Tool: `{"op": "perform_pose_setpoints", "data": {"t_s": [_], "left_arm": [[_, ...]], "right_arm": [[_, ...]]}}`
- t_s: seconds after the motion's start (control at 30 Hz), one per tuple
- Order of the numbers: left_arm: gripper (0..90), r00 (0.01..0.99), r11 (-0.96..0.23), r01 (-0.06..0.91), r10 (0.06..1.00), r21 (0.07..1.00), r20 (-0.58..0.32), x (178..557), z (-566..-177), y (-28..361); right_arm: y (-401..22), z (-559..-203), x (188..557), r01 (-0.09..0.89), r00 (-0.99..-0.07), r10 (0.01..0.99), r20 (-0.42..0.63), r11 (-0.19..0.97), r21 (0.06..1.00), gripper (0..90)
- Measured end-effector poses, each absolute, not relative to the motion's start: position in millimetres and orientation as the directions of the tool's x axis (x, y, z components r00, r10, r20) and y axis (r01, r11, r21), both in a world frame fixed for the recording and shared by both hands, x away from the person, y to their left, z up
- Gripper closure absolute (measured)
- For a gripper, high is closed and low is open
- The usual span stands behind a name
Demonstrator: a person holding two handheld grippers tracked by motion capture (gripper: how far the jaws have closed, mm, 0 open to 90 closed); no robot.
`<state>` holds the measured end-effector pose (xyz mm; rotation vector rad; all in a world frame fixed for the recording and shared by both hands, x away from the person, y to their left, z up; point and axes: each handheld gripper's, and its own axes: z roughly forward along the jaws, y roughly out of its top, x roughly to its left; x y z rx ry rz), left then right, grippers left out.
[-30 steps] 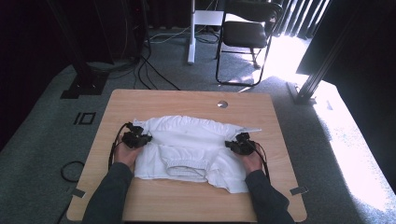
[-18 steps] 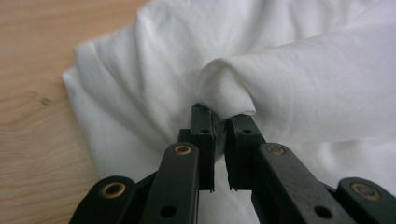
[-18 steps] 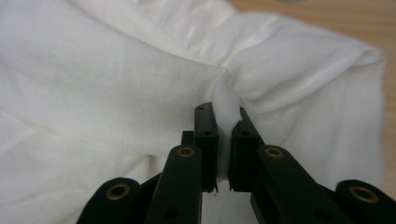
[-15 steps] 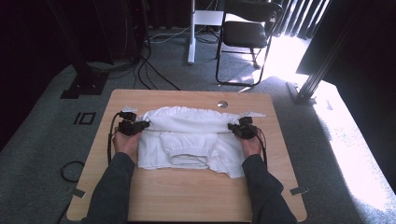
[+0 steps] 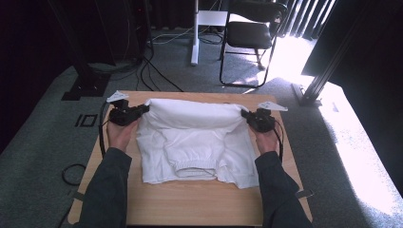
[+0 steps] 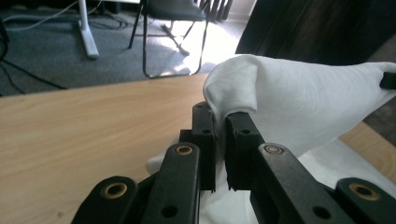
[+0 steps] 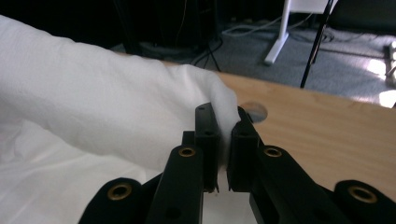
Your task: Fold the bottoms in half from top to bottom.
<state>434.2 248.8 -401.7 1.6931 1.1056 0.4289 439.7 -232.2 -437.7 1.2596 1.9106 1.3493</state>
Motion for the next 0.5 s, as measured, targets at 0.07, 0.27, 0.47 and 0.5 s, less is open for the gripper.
{"op": "perform_pose_setpoints", "data": {"t_s": [0.07,0.27,0.47,0.5], "left_arm": [[85.3,0.520,-0.050,0.450,0.826,0.892,-0.216,432.8,-395.3,248.0],[85.3,0.547,-0.033,0.419,0.807,0.907,-0.223,419.1,-385.7,248.3],[85.3,0.591,-0.049,0.397,0.777,0.916,-0.215,390.9,-385.6,249.3],[85.2,0.597,-0.047,0.394,0.772,0.918,-0.217,385.6,-386.1,249.4]], "right_arm": [[-234.3,-429.5,438.7,0.387,-0.465,0.878,0.111,0.089,0.918,85.4],[-238.9,-415.2,429.8,0.350,-0.477,0.873,0.102,0.082,0.933,85.4],[-245.1,-417.3,410.2,0.335,-0.493,0.864,0.104,0.079,0.939,85.4],[-248.2,-418.8,399.3,0.327,-0.506,0.856,0.104,0.079,0.942,85.3]]}}
